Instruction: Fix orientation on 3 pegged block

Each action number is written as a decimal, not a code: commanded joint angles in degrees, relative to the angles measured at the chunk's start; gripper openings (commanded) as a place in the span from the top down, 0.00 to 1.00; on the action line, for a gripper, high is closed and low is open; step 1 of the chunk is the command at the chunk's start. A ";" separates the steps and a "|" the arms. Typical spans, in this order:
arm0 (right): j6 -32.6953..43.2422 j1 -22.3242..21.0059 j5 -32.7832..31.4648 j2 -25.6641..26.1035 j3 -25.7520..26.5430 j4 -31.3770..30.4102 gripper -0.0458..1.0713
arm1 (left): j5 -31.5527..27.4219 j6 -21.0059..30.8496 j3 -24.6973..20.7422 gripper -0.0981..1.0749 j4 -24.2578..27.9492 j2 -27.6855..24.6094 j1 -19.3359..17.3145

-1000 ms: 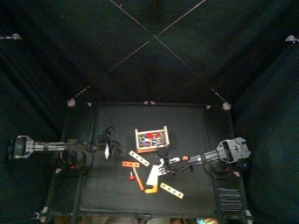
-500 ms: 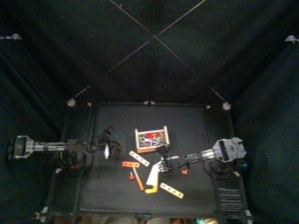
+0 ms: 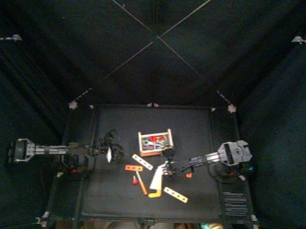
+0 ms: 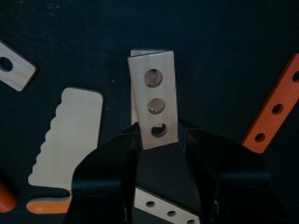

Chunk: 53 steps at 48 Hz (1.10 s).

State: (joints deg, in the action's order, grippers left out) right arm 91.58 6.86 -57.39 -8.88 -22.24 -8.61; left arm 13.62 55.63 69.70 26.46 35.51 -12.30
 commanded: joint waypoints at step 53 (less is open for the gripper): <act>5.36 0.00 -0.26 -0.09 1.58 -0.70 0.37 | -2.37 -0.09 0.00 0.19 -0.09 0.00 0.09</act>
State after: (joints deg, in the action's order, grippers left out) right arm 96.42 6.94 -57.48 -10.11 -21.27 -8.96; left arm 10.99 55.63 70.40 26.46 35.51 -12.22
